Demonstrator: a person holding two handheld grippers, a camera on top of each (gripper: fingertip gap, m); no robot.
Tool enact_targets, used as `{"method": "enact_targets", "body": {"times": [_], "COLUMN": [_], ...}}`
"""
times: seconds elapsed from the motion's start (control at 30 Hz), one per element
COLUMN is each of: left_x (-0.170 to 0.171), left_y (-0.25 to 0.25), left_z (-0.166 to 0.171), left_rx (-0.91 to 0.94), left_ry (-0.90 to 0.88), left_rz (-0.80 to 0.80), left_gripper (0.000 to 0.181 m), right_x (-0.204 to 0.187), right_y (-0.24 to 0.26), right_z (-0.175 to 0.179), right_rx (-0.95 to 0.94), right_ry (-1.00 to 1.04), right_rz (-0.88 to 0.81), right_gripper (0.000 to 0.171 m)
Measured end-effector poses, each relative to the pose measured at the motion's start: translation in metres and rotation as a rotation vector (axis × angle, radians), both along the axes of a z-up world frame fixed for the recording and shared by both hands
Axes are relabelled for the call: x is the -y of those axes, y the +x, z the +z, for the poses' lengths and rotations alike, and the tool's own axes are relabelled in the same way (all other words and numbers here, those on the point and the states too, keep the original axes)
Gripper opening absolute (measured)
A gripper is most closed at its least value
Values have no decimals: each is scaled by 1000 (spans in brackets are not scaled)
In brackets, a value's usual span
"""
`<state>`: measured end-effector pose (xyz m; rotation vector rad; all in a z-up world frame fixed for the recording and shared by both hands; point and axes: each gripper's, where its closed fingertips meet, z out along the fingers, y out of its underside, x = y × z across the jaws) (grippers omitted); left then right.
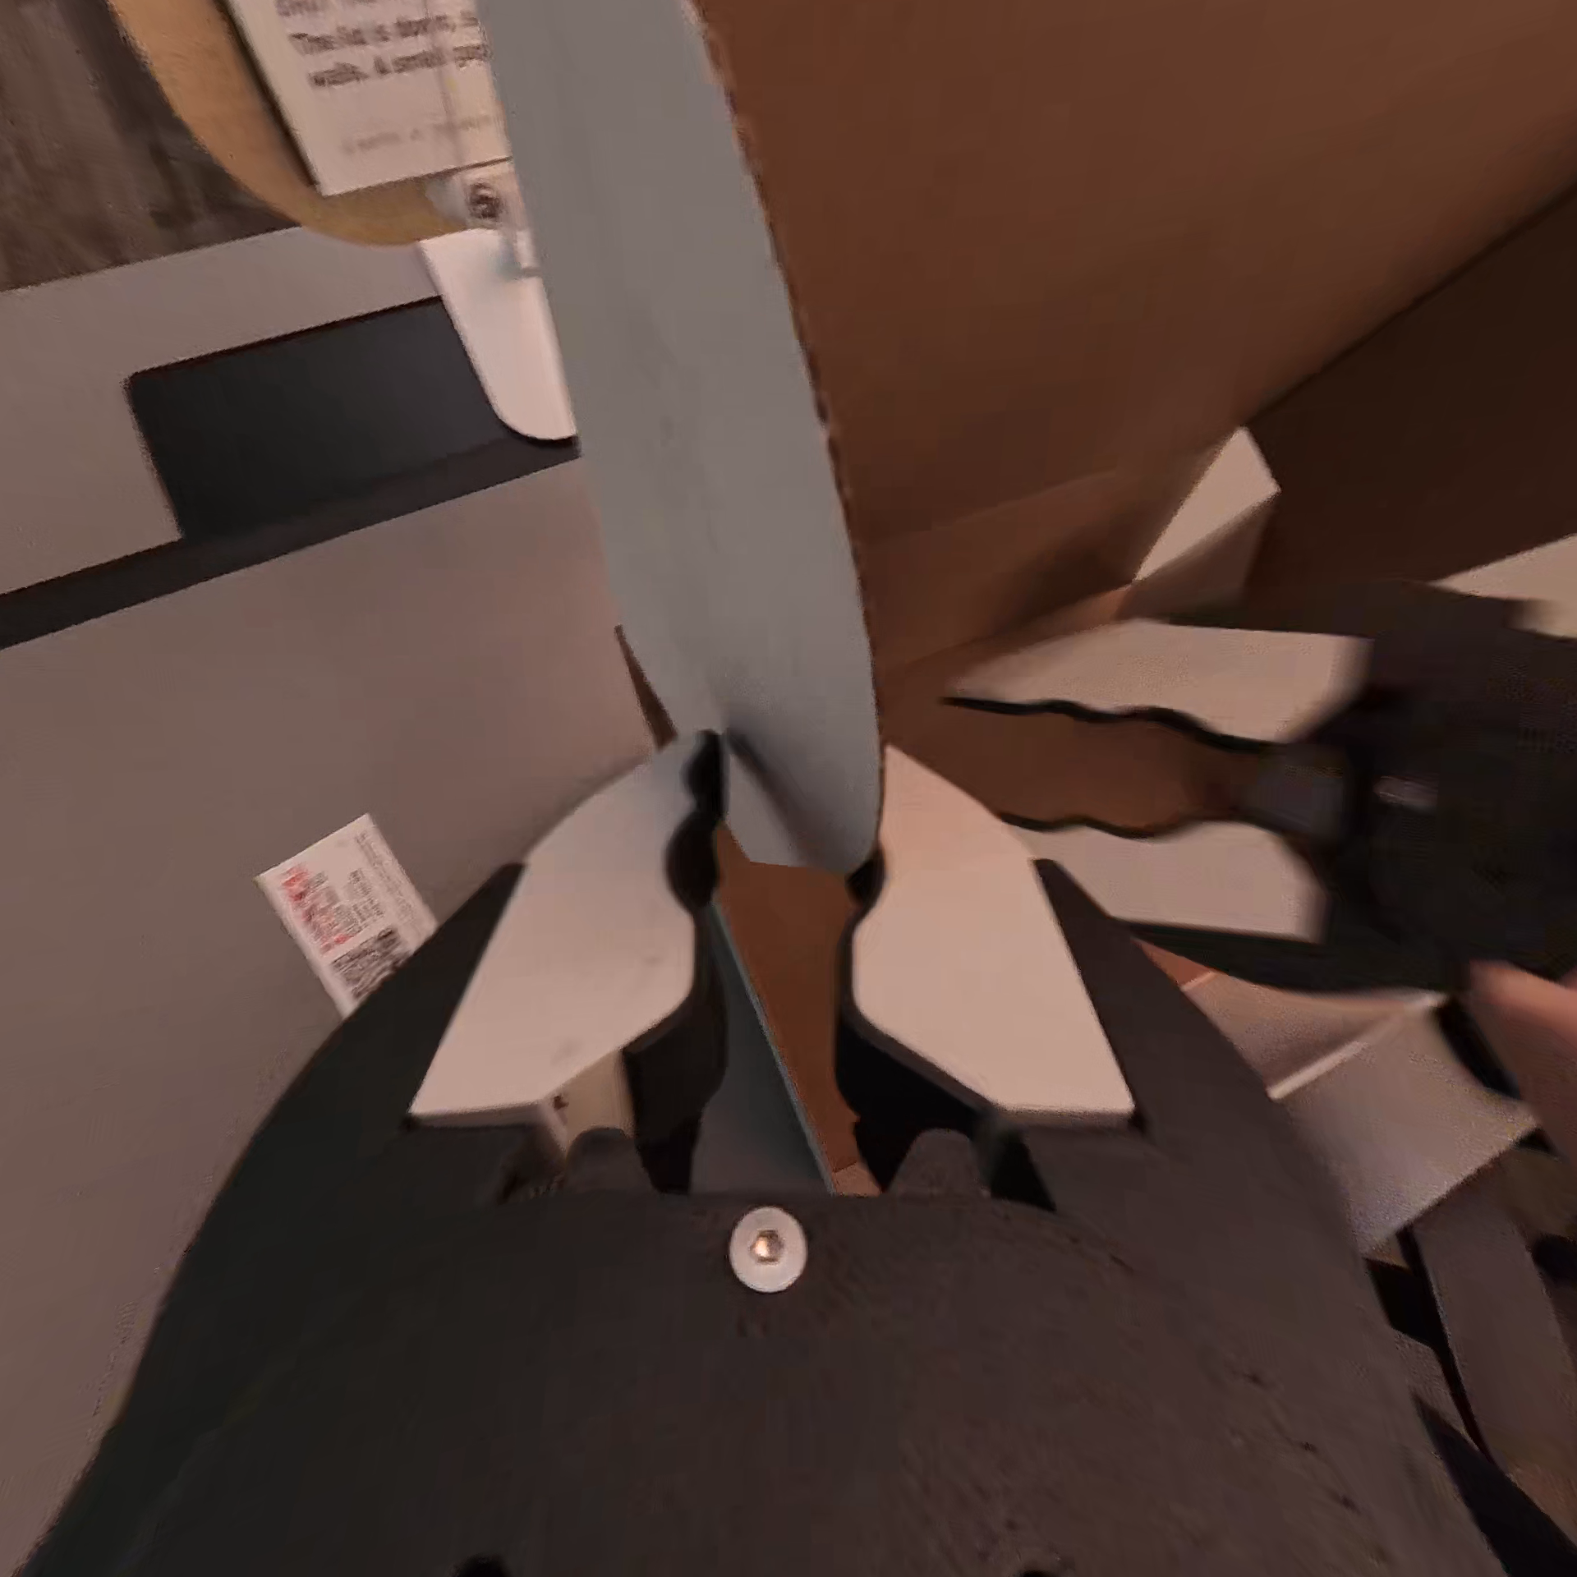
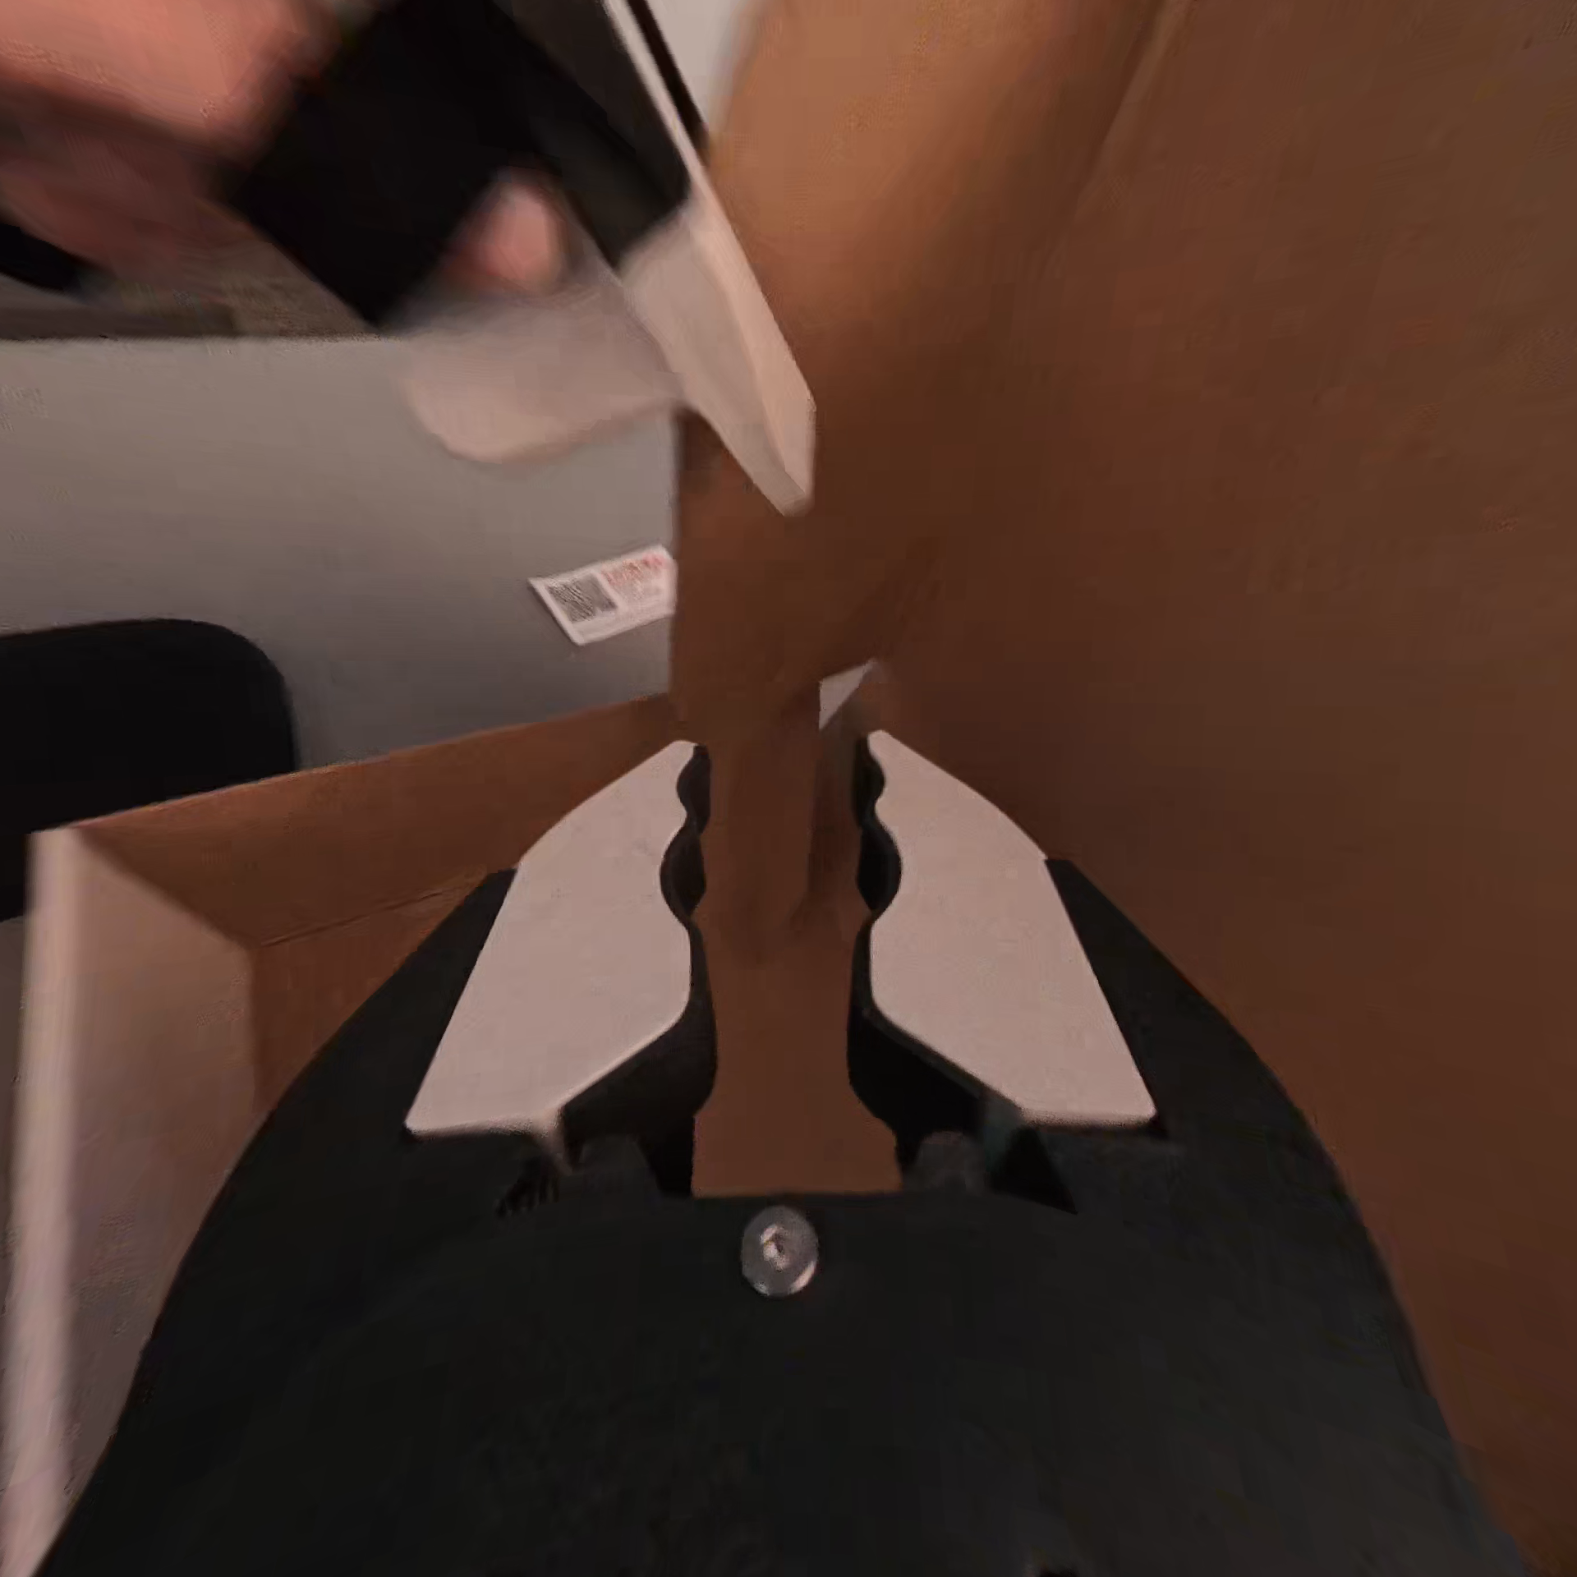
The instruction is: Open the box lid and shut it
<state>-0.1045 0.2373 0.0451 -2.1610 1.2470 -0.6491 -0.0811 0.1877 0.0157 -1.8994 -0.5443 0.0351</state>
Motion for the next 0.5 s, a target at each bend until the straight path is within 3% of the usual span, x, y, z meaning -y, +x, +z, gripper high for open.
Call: {"method": "enact_targets", "body": {"times": [0.1, 0.23, 0.5], "left_x": [-3, -6, 1], "left_y": [1, -5, -23], "left_z": [-2, -2, 2], "left_rx": [7, -44, -11], "left_ry": [6, 50, 12], "left_rz": [21, 48, 95], "left_gripper": [21, 15, 7], "right_x": [-31, -48, -58], "right_y": [6, 5, 32], "right_z": [-49, -84, -92], "right_rx": [-28, -32, 58], "right_ry": [-134, -247, -274], "right_rz": [-14, -30, -120], "right_gripper": [22, 8, 4]}}
